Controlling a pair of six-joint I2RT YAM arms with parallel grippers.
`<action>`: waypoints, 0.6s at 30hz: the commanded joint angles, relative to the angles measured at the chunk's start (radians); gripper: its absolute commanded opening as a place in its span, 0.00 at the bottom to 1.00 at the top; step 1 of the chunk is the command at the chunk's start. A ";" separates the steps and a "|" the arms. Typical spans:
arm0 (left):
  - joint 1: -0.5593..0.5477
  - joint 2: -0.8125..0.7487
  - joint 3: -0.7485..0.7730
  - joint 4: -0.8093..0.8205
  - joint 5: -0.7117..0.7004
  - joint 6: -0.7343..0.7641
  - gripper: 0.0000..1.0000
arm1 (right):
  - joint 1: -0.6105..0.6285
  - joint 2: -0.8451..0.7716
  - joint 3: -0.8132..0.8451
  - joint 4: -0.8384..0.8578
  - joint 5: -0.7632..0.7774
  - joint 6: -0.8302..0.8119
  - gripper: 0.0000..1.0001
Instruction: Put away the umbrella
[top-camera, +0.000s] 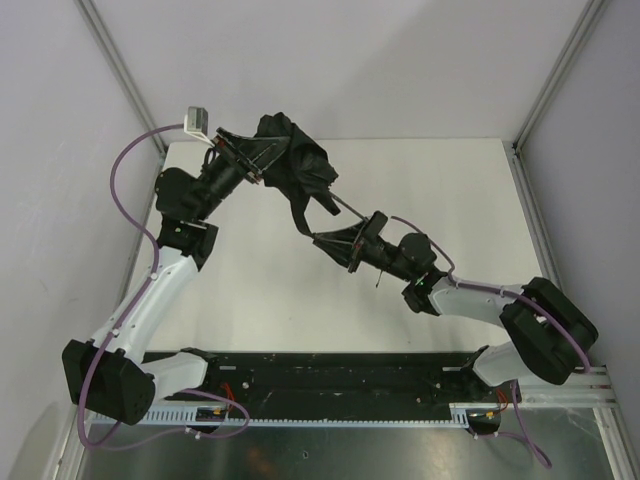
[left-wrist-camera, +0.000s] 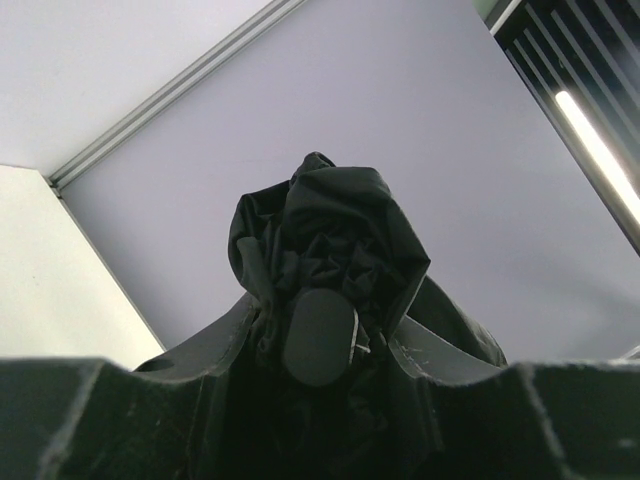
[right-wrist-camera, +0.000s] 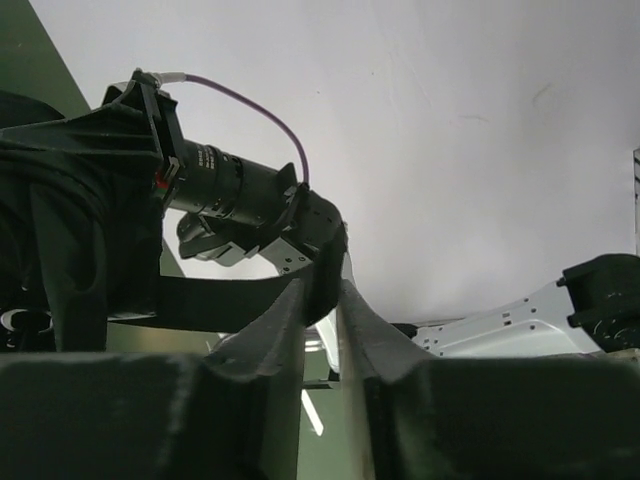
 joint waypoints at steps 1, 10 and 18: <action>0.004 -0.036 0.023 0.081 0.013 -0.035 0.00 | 0.009 0.023 0.009 0.086 0.041 0.320 0.15; 0.001 -0.070 -0.047 -0.044 0.075 -0.094 0.00 | -0.183 0.050 0.065 0.191 -0.017 -0.084 0.00; -0.042 -0.097 -0.212 -0.167 0.180 -0.157 0.00 | -0.203 0.303 0.327 0.411 -0.204 -0.186 0.00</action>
